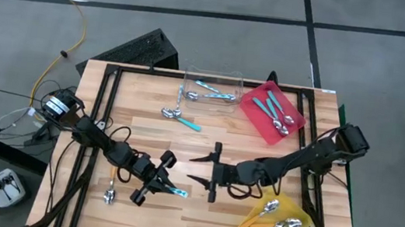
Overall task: Sort silverware by color (type)
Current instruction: Put the white-blue spoon into the transparent bin
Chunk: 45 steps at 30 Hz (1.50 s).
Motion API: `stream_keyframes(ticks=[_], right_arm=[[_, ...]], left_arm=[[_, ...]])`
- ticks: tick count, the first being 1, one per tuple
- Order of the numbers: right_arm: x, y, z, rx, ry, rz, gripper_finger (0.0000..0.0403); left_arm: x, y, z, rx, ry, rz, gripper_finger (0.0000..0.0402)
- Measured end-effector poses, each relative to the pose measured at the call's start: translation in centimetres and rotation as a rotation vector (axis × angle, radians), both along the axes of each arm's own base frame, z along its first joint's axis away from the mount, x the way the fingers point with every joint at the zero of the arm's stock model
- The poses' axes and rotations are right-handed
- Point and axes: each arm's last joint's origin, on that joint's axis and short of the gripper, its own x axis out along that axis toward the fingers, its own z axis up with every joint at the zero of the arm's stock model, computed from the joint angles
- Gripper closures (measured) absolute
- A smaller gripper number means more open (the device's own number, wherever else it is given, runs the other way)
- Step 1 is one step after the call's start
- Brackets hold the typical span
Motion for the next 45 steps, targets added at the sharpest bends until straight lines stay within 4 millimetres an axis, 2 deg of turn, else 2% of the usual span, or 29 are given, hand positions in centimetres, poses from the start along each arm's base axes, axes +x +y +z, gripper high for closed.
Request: stream_keyframes(ticks=[9,16,23,28,35,39,45], right_arm=[[1.9,0.9,0.7,-0.113,-0.019,0.008,0.0154],[1.4,2.2,0.7,-0.175,-0.010,0.047,0.0154],[0.6,3.7,0.3,-0.239,0.031,0.099,0.0154],[0.4,4.1,0.1,-0.252,0.055,0.094,0.0154],[0.3,4.1,0.1,-0.258,0.057,0.095,0.0154],[0.3,4.1,-0.2,-0.269,0.081,0.097,0.0167],[0.3,4.1,-0.5,-0.256,0.108,0.098,0.0216]], left_arm=[[0.1,0.0,-0.2,-0.006,0.030,-0.002,0.0385],[0.3,0.1,-0.5,-0.035,0.080,-0.008,0.0385],[1.0,1.3,-1.2,-0.136,0.201,0.020,0.0385],[1.3,1.7,-1.9,-0.169,0.292,-0.004,0.0385],[1.3,1.8,-2.1,-0.168,0.322,-0.008,0.0385],[1.4,2.0,-2.2,-0.186,0.335,-0.034,0.0385],[1.5,2.3,-2.2,-0.191,0.339,-0.039,0.0385]])
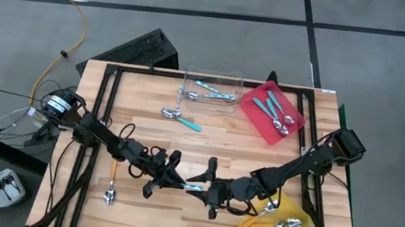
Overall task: Sort silverware by color (type)
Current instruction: Put the white-blue spoon into the transparent bin
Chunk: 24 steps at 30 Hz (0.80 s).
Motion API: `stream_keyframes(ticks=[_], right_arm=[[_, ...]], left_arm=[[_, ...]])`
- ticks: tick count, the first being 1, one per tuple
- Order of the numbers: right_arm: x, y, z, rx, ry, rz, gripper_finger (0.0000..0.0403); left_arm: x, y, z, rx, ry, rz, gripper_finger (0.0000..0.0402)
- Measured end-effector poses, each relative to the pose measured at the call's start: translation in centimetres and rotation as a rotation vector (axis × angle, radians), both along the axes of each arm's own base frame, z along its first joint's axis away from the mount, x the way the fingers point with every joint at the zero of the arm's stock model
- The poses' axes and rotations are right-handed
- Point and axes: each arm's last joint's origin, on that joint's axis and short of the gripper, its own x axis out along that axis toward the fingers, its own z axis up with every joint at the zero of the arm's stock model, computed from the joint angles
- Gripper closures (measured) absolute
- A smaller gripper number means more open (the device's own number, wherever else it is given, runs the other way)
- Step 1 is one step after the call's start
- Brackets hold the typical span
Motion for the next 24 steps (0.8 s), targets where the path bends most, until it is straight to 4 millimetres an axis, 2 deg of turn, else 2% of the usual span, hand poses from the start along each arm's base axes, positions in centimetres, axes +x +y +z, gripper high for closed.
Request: stream_keyframes(ticks=[7,15,24], right_arm=[[0.01,-0.05,-0.08,-0.004,0.007,-0.001,0.0284],[0.06,-0.19,-0.18,-0.012,0.018,-0.003,0.0335],[0.08,-0.34,-0.36,0.007,0.036,-0.013,0.0339]], left_arm=[[0.20,0.44,-0.43,-0.018,0.056,0.011,0.0385],[0.23,0.50,-0.49,-0.028,0.066,0.011,0.0385],[0.24,0.54,-0.51,-0.021,0.066,0.026,0.0381]])
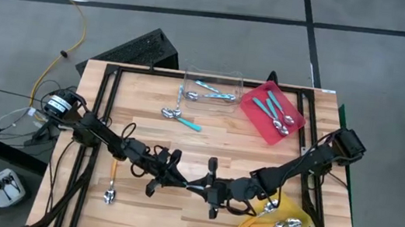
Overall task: Sort silverware by color (type)
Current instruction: Put the white-blue spoon into the transparent bin
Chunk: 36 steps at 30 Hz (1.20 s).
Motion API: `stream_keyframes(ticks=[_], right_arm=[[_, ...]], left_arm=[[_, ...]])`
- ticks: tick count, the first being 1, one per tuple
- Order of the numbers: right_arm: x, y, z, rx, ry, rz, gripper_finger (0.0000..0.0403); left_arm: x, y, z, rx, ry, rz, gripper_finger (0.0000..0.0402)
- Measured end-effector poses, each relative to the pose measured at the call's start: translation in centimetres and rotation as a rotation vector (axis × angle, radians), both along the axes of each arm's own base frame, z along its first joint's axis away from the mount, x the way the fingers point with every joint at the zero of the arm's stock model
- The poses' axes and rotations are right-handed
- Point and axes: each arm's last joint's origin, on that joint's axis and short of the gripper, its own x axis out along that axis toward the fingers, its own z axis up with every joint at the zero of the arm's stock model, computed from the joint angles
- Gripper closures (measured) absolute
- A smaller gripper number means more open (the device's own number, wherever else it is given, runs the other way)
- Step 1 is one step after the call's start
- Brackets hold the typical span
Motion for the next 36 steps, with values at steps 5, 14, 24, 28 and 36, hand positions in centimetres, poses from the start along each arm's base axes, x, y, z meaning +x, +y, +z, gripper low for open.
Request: stream_keyframes(ticks=[5,14,24,28,36], right_arm=[[0.0,-0.2,-0.3,0.044,0.029,-0.025,0.0348],[-0.3,-0.4,-1.0,0.042,0.097,-0.076,0.0349],[-0.9,-0.8,-2.0,0.072,0.167,-0.268,0.0349],[-0.5,-1.6,-1.6,0.074,0.138,-0.368,0.0349],[1.9,-5.3,2.1,0.045,0.088,-0.603,0.0350]], left_arm=[[0.0,0.1,0.1,0.052,-0.028,0.052,0.0335],[-0.4,0.4,1.4,0.098,-0.051,0.034,0.0222],[-3.4,2.7,4.9,0.173,0.146,0.209,0.0206],[-5.2,3.2,6.4,0.207,0.167,0.296,0.0205],[-7.7,3.4,7.6,0.239,0.211,0.388,0.0205]])
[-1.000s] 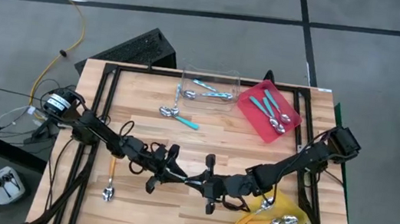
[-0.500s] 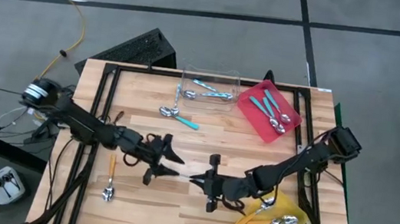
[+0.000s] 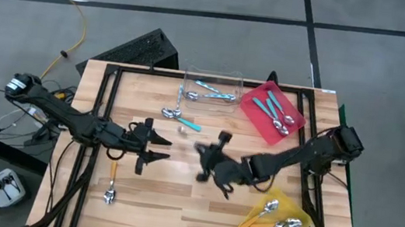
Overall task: Sort silverware by color (type)
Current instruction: Put the white-blue spoon into the transparent bin
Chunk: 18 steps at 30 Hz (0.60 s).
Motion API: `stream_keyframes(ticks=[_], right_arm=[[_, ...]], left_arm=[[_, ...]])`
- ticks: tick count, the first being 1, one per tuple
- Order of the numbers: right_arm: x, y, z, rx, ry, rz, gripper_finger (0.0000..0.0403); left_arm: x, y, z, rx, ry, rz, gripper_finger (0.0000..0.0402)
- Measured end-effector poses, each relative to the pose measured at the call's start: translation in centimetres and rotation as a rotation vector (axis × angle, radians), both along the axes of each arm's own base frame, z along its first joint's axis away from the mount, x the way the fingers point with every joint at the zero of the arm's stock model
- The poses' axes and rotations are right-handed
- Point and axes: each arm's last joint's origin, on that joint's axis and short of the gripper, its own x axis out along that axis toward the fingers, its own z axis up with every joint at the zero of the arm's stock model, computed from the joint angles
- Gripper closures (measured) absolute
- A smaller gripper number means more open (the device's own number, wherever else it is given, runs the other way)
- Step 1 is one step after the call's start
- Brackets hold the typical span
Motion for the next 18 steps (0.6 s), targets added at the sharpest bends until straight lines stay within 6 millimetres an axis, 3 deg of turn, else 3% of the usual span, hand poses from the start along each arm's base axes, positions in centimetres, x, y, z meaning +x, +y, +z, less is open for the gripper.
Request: stream_keyframes(ticks=[8,13,18], right_arm=[[1.5,-6.6,4.5,0.057,0.061,-0.247,0.0350],[1.7,-12.1,6.9,0.133,0.131,-0.256,0.0350],[0.6,-18.3,8.1,0.276,0.164,-0.340,0.0350]], left_arm=[[-0.6,-0.6,-0.7,0.029,0.074,0.054,0.0205],[-0.7,-0.7,-1.0,0.045,0.098,0.089,0.0205],[-0.8,-0.5,-1.4,0.057,0.128,0.128,0.0205]])
